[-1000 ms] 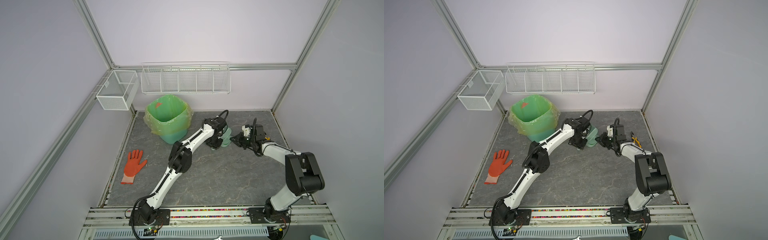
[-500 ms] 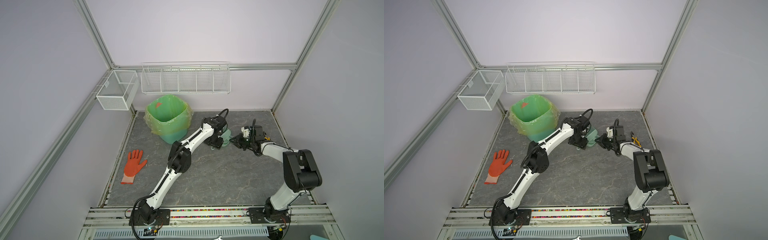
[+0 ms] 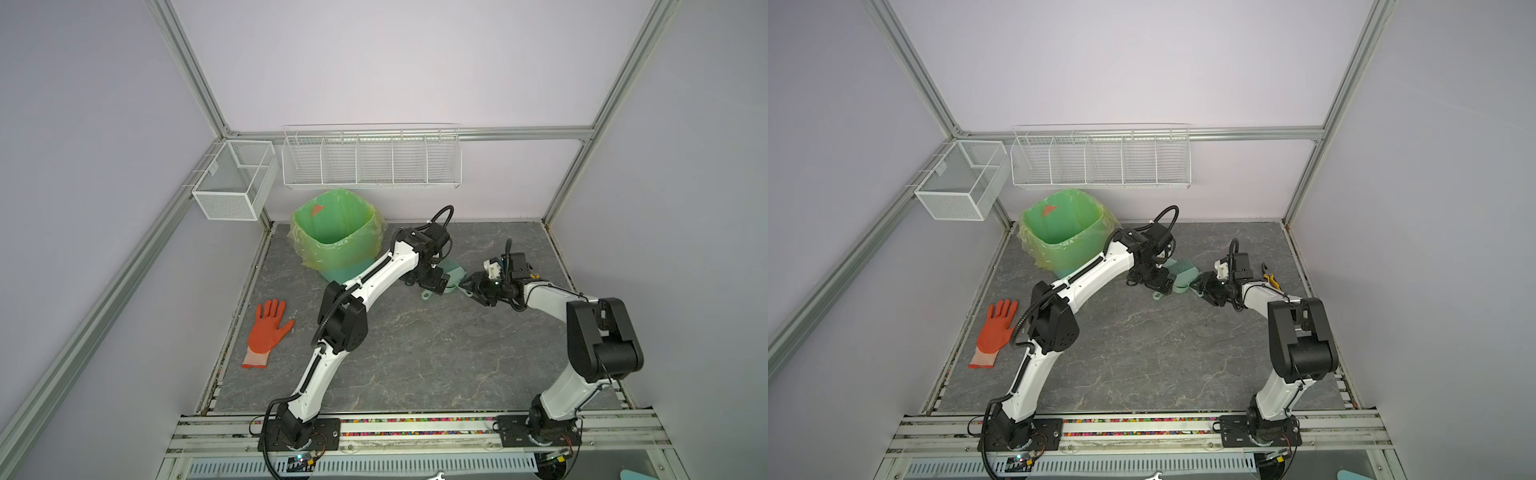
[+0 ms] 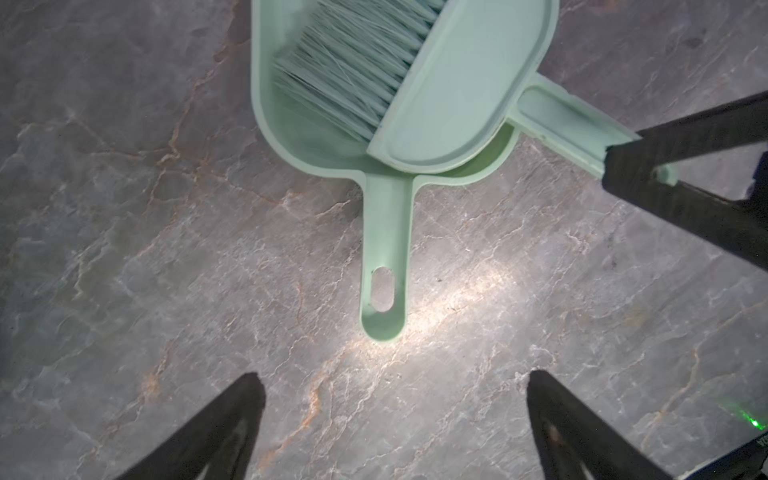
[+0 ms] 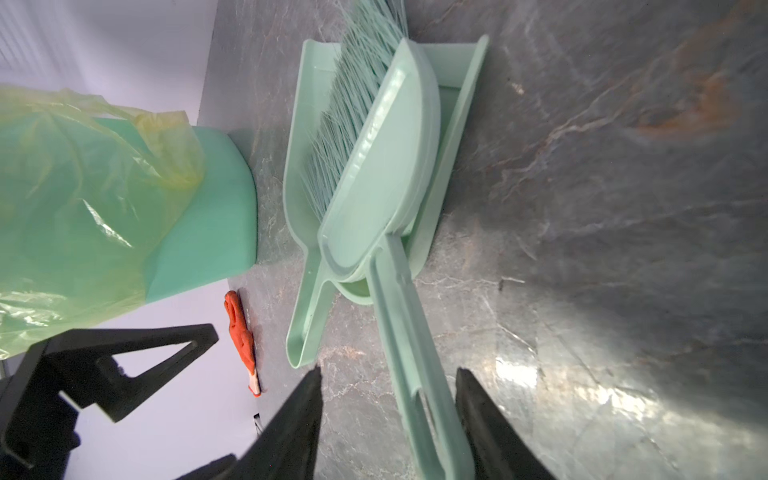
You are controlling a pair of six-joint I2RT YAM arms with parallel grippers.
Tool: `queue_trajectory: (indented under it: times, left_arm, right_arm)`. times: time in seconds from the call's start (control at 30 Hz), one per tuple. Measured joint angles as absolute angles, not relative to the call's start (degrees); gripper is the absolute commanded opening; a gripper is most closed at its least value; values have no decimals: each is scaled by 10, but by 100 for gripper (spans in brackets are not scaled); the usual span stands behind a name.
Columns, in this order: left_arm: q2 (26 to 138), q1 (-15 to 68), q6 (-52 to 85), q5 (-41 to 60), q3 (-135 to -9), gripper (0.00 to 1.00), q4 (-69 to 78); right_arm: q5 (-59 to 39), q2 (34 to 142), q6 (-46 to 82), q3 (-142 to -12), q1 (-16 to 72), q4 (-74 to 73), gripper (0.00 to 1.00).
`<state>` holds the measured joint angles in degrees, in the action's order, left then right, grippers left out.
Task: Sweep away the paper scraps from the table
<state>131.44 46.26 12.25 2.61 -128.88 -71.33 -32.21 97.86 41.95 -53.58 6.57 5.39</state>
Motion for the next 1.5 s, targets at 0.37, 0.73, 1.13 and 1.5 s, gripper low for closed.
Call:
queue_trajectory:
  times: [0.37,0.73,1.13,1.5]
  left_arm:
    - [1163,463,128,-9,-1084,99,-597]
    - [1040,462,143,-94,-913,99,-477]
    - [827,393,188,-278,-676,99,-338]
    - [673,277,186,-376,-490,100,-202]
  right_arm:
    - [-313,944,385,-536,39,114,80]
    - [-277,863,347,-503,5,157,89]
    - [-218,799,298,-495,-14,208,88]
    - [-176,750,285,-491,-27,226,88]
